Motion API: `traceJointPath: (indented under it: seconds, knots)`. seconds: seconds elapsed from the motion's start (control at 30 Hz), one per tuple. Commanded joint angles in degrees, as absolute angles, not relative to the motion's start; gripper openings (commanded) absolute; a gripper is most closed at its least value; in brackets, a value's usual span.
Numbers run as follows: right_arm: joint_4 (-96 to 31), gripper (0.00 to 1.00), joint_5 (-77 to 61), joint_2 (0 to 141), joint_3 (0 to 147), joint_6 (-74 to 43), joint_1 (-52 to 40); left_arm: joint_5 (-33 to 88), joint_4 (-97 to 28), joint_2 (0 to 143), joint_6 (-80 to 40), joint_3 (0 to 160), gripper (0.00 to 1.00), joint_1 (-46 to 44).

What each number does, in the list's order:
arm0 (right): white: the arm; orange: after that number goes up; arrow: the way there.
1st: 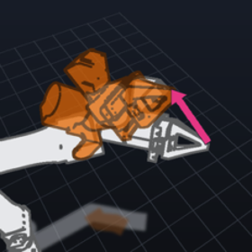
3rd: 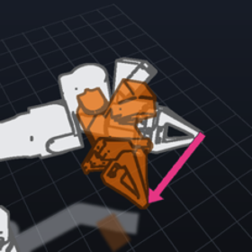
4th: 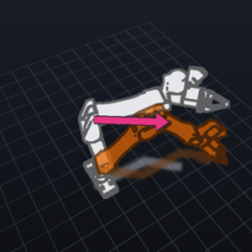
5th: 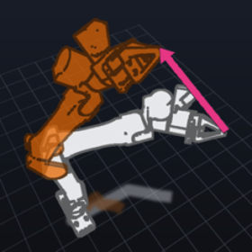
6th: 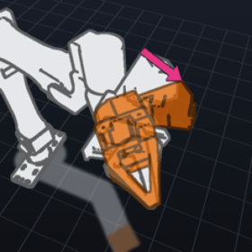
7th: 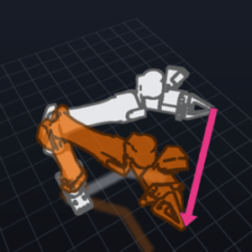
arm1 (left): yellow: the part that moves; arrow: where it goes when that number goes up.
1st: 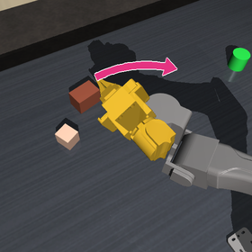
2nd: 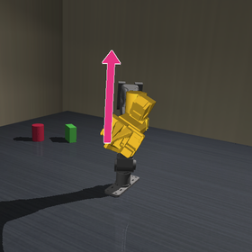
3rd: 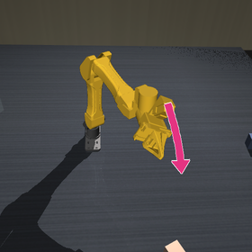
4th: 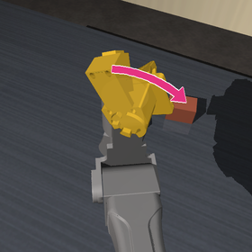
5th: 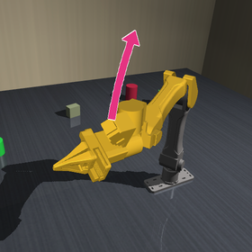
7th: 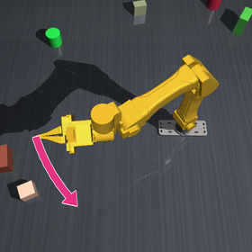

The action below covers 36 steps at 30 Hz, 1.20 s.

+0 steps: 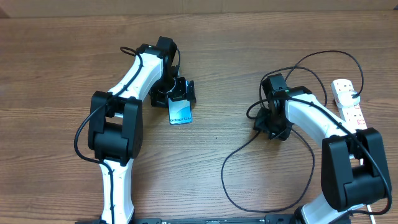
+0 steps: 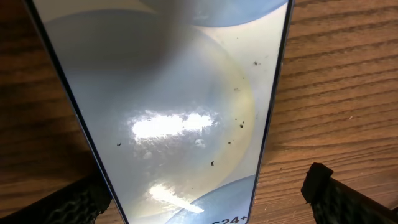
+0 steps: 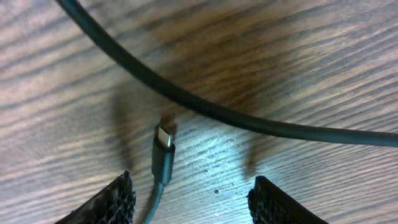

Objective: Plug charger to phone and switch on socket

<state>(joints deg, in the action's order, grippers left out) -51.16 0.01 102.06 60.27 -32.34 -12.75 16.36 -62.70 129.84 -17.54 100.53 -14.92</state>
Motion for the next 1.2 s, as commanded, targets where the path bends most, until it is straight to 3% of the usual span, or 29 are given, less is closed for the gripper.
traceJointPath:
  seconds: [0.0, 0.13, 0.6, 0.83, 1.1, 1.17]
  knots:
    - [-50.65, 0.51, -0.05, 102.13, 59.81, -36.80, -12.78, 19.09, -61.43, 133.73, -15.42, 98.61, 0.99, -15.40]
    - [-50.24, 0.32, -0.05, 102.15, 59.72, -37.78, -13.69, 19.09, -61.41, 133.73, -15.42, 98.61, 1.00, -15.40]
    - [-44.60, 0.30, 2.72, 102.26, 55.35, -42.04, -17.58, 19.09, -61.47, 133.73, -15.42, 98.61, 1.00, -15.40]
    - [-41.85, 0.18, 5.08, 102.35, 54.98, -42.06, -17.19, 19.09, -61.58, 133.73, -15.40, 98.61, 1.00, -15.40]
    - [-41.21, 0.17, 6.92, 102.35, 54.98, -42.04, -17.17, 19.11, -61.67, 133.73, -15.42, 98.61, 1.00, -15.42]
    - [-41.41, 0.11, 6.81, 102.35, 54.98, -42.02, -17.19, 19.11, -61.67, 133.73, -15.42, 98.61, 1.00, -15.40]
